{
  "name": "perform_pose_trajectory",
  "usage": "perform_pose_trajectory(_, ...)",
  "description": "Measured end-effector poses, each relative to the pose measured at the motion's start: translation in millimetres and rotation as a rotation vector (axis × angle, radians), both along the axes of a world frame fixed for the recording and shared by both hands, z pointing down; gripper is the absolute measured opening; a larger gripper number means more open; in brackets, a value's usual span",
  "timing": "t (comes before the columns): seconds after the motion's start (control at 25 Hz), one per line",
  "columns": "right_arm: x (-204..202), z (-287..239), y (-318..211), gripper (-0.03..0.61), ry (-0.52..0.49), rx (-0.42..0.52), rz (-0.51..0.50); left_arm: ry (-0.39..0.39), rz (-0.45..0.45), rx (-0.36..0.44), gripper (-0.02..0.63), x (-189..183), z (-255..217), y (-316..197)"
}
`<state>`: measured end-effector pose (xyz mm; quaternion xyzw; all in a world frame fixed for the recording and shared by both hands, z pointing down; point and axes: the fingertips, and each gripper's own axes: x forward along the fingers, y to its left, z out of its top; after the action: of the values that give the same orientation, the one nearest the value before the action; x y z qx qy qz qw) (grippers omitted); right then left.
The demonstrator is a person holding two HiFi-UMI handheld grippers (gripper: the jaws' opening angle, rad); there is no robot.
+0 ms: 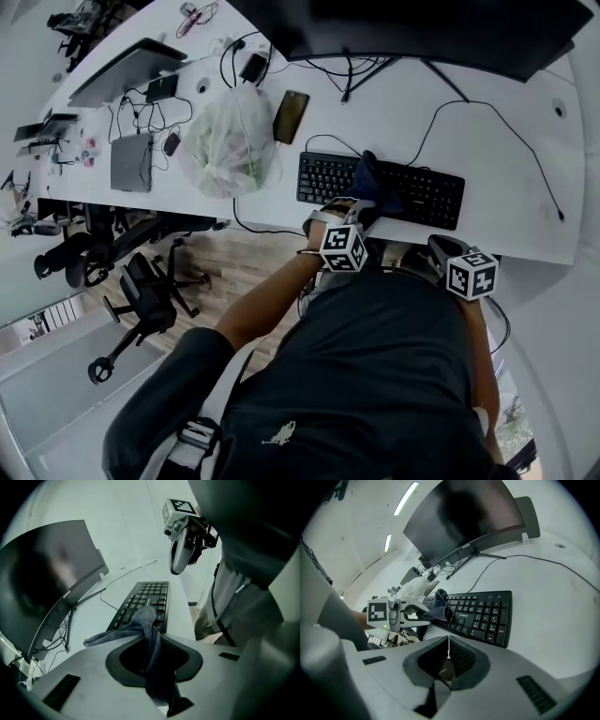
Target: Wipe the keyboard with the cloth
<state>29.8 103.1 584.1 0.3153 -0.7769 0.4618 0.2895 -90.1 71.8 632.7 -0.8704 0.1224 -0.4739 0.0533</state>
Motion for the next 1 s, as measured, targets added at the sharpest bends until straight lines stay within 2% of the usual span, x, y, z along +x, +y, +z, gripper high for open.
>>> perform_pose_trajectory(0.12,4,-2,-3,0.009,0.001,0.003,-0.004,0.01,-0.028,-0.043,0.075,9,5,-8)
perform_pose_trajectory(0.24,10,-1,-6,0.009,0.009,0.005,-0.003,0.068,-0.062,-0.049,0.075,18,-11,-27)
perform_pose_trajectory(0.32,13,-2,-9,0.009,0.012,0.01,-0.003,0.137,-0.107,-0.053,0.075,21,-30,-42)
perform_pose_trajectory(0.48,11,-13,-23,0.009,-0.006,0.05,-0.019,0.302,-0.253,-0.067,0.075,14,-75,-78)
perform_pose_trajectory(0.68,8,-26,-38,0.009,-0.009,0.083,-0.058,0.389,-0.378,-0.031,0.075,-18,-106,-107)
perform_pose_trajectory(1.0,-8,-44,-51,0.008,-0.012,0.147,-0.215,0.408,-0.654,-0.037,0.075,-110,-90,-155)
